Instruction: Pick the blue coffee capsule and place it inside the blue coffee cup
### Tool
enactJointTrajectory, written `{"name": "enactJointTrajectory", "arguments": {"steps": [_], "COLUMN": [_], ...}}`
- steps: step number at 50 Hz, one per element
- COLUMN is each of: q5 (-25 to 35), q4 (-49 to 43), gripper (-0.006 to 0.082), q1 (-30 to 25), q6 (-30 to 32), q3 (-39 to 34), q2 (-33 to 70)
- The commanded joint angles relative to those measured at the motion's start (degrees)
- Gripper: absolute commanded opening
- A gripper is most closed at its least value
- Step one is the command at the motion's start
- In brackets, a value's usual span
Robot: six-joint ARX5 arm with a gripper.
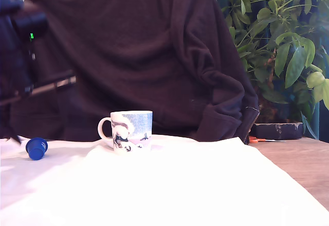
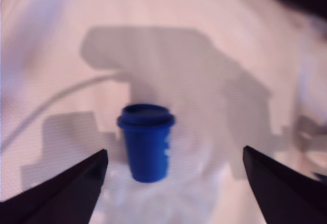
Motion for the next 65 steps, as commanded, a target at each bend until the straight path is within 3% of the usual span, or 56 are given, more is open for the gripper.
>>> {"name": "enactJointTrajectory", "arguments": {"steps": [1, 14, 24, 41, 59, 65], "q5": [-0.44, -1.49, -1.38, -1.90, -1.79, -1.68], "q4": [0.33, 1.86, 3.02, 3.34, 2.12, 2.08], "gripper": [0.0774, 0.0763, 0.0607, 0.0582, 0.0282, 0.0158], "q1": [0.02, 0.02, 0.07, 0.24, 0.24, 0.22], "q6": [0.85, 0.87, 0.90, 2.80, 2.93, 5.68], "q3": [0.37, 0.39, 0.39, 0.39, 0.39, 0.39], "q2": [1.53, 3.72, 5.09, 5.49, 7.85, 8.09]}}
